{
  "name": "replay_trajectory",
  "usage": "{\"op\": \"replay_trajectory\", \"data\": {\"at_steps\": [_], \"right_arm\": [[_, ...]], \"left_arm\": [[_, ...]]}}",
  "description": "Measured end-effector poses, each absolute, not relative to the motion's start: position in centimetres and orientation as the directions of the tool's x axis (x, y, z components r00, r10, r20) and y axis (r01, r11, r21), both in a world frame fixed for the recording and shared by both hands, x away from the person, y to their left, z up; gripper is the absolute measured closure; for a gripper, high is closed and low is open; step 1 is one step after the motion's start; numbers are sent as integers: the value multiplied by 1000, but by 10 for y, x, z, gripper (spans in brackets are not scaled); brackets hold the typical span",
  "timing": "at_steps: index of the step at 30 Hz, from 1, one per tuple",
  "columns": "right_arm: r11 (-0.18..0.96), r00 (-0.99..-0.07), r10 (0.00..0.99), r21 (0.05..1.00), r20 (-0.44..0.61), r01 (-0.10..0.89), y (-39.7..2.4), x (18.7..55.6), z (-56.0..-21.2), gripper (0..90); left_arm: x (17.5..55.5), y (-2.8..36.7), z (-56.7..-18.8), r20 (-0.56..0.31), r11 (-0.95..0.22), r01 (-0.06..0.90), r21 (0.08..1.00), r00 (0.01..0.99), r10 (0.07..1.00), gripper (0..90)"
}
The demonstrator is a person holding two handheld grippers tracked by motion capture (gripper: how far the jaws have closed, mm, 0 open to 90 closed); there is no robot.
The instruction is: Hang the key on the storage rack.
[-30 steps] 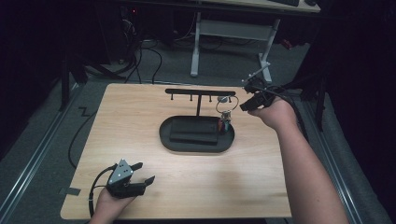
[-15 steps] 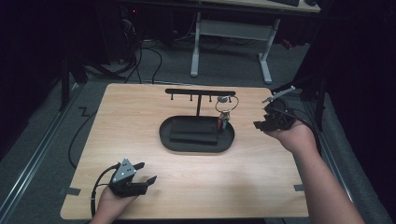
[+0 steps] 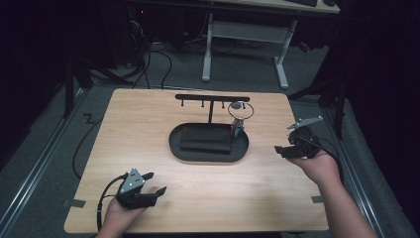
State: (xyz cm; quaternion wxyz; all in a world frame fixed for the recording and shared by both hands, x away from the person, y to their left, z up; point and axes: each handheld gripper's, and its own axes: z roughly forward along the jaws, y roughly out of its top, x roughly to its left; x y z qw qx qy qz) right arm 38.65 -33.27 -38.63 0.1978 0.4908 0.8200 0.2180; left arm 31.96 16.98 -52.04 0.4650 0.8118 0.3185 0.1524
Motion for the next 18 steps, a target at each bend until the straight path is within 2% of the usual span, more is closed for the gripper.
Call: {"op": "replay_trajectory", "data": {"at_steps": [9,15,18], "right_arm": [[375,-399,911,603,-101,704,-347,354,-423,284],[363,-385,916,634,-111,683,-347,320,-457,265],[320,-390,919,673,-52,666,-343,301,-474,256]], "left_arm": [[319,168,-520,-51,-360,367,858,758,651,289],[319,168,-520,-57,-352,367,861,757,650,284],[318,168,-520,-68,-341,371,864,756,651,282]]}}
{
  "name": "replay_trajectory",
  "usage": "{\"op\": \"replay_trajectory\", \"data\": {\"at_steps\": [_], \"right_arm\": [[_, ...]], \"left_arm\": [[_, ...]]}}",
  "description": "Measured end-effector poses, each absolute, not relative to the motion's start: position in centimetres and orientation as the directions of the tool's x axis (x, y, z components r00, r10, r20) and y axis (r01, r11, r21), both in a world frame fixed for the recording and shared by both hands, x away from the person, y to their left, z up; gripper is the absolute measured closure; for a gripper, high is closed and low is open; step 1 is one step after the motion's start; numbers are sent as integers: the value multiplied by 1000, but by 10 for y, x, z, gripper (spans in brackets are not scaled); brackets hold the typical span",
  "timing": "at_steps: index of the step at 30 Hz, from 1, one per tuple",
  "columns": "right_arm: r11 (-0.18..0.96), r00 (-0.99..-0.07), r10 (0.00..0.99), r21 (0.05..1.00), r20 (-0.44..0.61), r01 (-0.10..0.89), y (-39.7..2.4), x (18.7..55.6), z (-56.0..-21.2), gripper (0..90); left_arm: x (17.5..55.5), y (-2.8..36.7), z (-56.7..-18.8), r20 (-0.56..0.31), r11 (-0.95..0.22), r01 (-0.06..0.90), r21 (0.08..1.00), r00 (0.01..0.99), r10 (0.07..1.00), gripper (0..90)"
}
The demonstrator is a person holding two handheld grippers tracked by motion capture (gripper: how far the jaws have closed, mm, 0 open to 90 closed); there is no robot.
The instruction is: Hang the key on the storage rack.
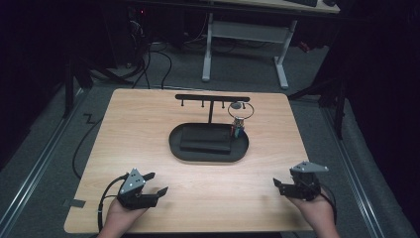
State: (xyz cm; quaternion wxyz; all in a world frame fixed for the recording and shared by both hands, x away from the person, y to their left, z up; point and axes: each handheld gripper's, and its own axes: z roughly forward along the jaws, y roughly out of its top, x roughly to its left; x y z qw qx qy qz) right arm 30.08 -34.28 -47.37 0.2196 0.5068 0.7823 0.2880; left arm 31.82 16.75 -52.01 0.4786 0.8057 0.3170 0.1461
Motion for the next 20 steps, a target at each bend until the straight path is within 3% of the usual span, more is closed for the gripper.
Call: {"op": "replay_trajectory", "data": {"at_steps": [3,6,8,10,20], "right_arm": [[244,-375,927,733,17,635,-334,286,-488,226],[218,-341,940,792,-13,571,-317,276,-499,175],[175,-309,951,834,-6,523,-311,266,-508,198],[154,-340,940,838,40,524,-306,262,-512,150],[170,-363,931,848,28,502,-303,259,-516,158]], "left_arm": [[318,166,-520,-74,-330,374,867,752,655,279],[318,163,-522,-74,-329,379,865,745,663,265],[318,161,-523,-72,-331,384,862,739,670,250],[317,160,-522,-73,-329,384,862,739,670,241],[307,163,-516,-47,-332,365,870,731,681,236]]}}
